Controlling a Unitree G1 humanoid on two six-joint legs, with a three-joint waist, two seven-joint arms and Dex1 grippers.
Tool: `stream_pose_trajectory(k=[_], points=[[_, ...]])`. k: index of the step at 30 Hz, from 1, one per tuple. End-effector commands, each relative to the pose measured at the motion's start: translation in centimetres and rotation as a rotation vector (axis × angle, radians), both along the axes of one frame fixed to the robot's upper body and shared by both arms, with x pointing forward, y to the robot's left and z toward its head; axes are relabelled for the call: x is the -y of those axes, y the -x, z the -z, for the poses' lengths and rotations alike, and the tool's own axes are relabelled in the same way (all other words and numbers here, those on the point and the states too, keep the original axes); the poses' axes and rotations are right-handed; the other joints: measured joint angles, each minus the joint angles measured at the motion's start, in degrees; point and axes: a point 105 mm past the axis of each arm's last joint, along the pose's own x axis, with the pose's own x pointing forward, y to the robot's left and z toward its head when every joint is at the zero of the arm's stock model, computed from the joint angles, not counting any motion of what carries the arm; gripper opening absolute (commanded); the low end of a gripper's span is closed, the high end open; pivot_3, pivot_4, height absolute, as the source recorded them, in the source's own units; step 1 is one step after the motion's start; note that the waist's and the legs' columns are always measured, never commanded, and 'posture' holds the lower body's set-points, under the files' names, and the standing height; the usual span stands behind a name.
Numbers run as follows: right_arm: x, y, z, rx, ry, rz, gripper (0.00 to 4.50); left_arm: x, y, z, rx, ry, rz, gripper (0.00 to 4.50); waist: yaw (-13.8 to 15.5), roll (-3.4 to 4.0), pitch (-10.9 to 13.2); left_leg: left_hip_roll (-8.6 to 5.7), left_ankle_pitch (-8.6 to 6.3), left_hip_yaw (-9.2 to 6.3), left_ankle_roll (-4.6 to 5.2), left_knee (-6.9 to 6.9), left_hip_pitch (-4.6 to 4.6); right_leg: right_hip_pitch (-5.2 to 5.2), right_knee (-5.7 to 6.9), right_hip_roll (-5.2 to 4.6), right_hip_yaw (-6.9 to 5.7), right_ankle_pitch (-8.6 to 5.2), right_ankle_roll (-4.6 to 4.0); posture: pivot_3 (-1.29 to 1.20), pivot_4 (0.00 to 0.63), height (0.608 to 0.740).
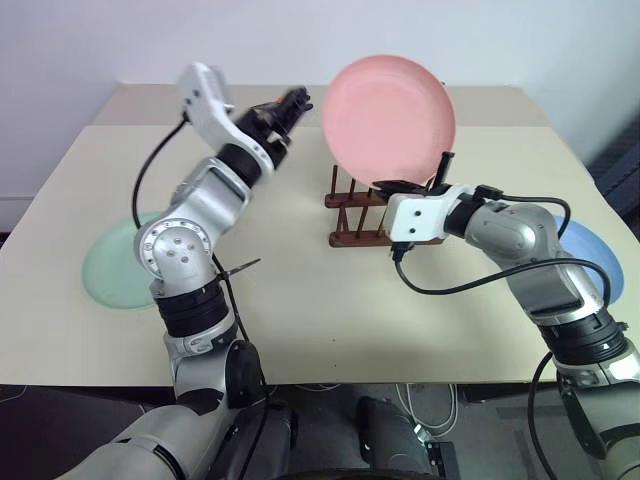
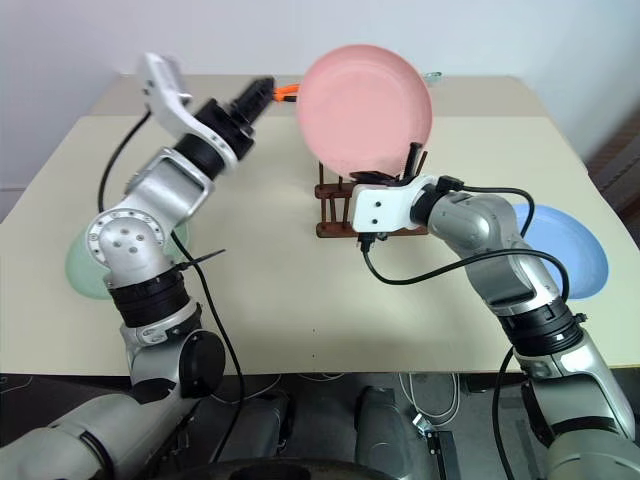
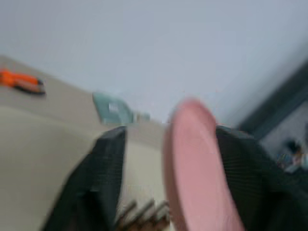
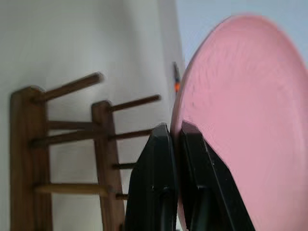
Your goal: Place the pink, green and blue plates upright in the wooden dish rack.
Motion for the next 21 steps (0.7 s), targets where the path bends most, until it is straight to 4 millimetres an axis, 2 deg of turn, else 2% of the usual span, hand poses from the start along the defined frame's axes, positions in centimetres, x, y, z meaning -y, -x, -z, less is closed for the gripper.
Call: stream_pose_trajectory(k=[1, 3, 4, 5, 8, 11, 15, 21], points=[[1.9, 1.6, -5.1, -0.130, -0.496, -0.071, 0.00, -1.7, 0.2, 0.4, 0.089, -0.266, -0.101, 2.93, -0.27, 0.04, -0.01, 0.03, -0.01, 0.01, 0.02, -0.02, 0.00, -0.01, -0.01, 0.03, 0.01, 0.02, -0.03, 0.00, 0.150, 0.740], [3.0, 2.6, -6.8, -0.314, -0.791, -0.177, 0.00, -0.6, 0.7, 3.0, 0.097, -0.494, -0.032, 2.93, -0.29, 0.12, -0.02, 0.03, -0.06, 0.00, 0.11, -0.07, 0.04, 0.01, 0.02, 0.06, 0.05, 0.02, -0.05, 0.00, 0.150, 0.740], [3.4, 3.0, -7.2, -0.388, -0.869, -0.215, 0.00, 0.0, 1.1, 4.2, 0.099, -0.565, 0.021, 2.93, -0.26, 0.15, 0.00, 0.03, -0.06, -0.01, 0.12, -0.05, 0.03, 0.01, 0.01, 0.06, 0.06, 0.02, -0.07, 0.00, 0.150, 0.740], [3.5, 3.3, -7.3, -0.436, -0.908, -0.235, 0.00, 0.3, 1.3, 4.9, 0.101, -0.601, 0.056, 2.93, 0.07, 0.17, 0.02, 0.02, -0.07, 0.00, 0.14, -0.04, 0.02, 0.01, -0.01, 0.05, 0.08, 0.03, -0.09, 0.00, 0.150, 0.740], [4.3, 4.4, -7.5, -0.577, -0.989, -0.317, 0.00, 2.6, 4.6, 8.0, 0.163, -0.721, 0.310, 2.93, 0.12, 0.18, 0.05, 0.02, -0.11, -0.05, 0.20, -0.02, -0.07, 0.00, -0.11, 0.03, 0.03, -0.05, -0.34, 0.00, 0.150, 0.740], [4.8, 4.4, -7.5, -0.672, -1.079, -0.352, 0.00, 4.1, 7.4, 10.8, 0.163, -0.771, 0.517, 2.93, 0.01, 0.30, 0.11, 0.06, -0.13, 0.01, 0.24, -0.06, -0.06, -0.04, -0.11, 0.02, 0.04, -0.07, -0.36, 0.00, 0.150, 0.740], [5.4, 3.4, -6.7, -0.715, -1.138, -0.296, 0.00, 4.9, 8.8, 11.5, 0.174, -0.735, 0.600, 2.93, -0.01, 0.40, 0.13, 0.09, -0.13, 0.05, 0.25, -0.04, -0.04, -0.04, -0.09, 0.02, 0.04, -0.06, -0.38, 0.00, 0.150, 0.740], [6.7, 1.6, -5.7, -0.733, -1.221, -0.216, 0.00, 5.5, 9.5, 11.7, 0.177, -0.710, 0.634, 2.93, 0.00, 0.41, 0.13, 0.08, -0.13, 0.09, 0.26, -0.02, -0.05, -0.03, -0.10, 0.02, 0.04, -0.05, -0.34, 0.00, 0.150, 0.740]])
